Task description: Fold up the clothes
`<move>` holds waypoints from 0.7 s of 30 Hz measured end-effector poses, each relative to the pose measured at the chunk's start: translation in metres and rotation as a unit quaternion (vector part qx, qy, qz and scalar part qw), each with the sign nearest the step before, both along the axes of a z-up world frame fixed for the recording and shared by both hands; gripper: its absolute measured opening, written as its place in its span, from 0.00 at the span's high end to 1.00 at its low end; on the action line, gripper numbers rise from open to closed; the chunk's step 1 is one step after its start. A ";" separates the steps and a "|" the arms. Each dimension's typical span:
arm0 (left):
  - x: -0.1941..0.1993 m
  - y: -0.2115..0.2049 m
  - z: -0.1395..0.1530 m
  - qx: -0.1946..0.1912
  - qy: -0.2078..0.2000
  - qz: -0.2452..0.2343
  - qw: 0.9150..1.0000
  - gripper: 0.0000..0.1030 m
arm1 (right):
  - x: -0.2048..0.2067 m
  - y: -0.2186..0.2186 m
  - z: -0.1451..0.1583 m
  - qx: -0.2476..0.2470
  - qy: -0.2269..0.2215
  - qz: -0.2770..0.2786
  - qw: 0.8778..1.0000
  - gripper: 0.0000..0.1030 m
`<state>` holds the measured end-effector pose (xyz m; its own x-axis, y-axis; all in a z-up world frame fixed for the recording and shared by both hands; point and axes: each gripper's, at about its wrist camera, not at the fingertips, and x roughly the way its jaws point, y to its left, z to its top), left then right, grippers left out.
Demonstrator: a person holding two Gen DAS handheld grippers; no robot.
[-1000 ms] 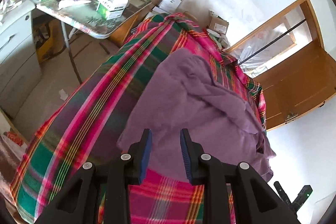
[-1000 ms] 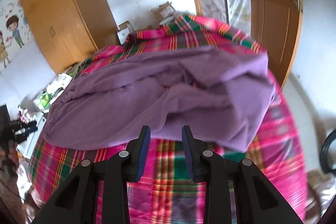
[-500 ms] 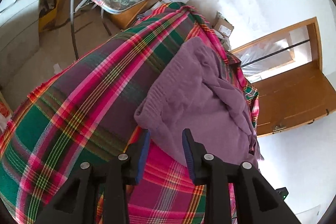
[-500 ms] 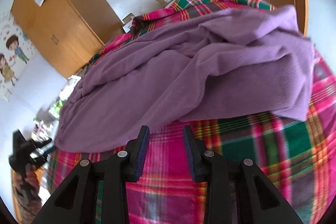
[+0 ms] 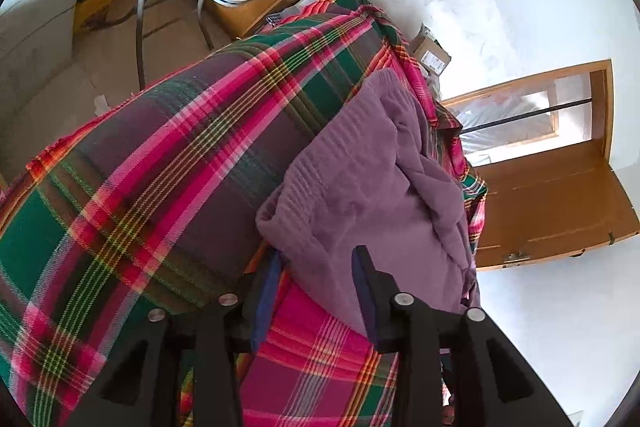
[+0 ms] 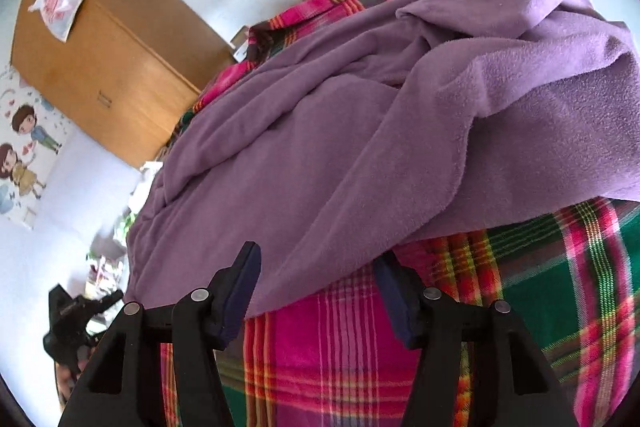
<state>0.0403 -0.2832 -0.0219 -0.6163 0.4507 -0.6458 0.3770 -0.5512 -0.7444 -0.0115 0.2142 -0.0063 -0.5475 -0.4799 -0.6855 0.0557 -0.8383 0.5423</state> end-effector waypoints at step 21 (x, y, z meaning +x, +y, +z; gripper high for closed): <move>0.001 -0.009 -0.010 0.018 -0.002 0.081 0.997 0.80 | -0.013 0.009 -0.007 -0.007 -0.027 -0.038 0.999 0.79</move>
<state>0.0408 -0.2919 -0.0316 -0.6798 0.3686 -0.6341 0.4619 -0.4564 -0.7605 -0.0247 0.2230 -0.0129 -0.5451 -0.4480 -0.7086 -0.0385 -0.8310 0.5549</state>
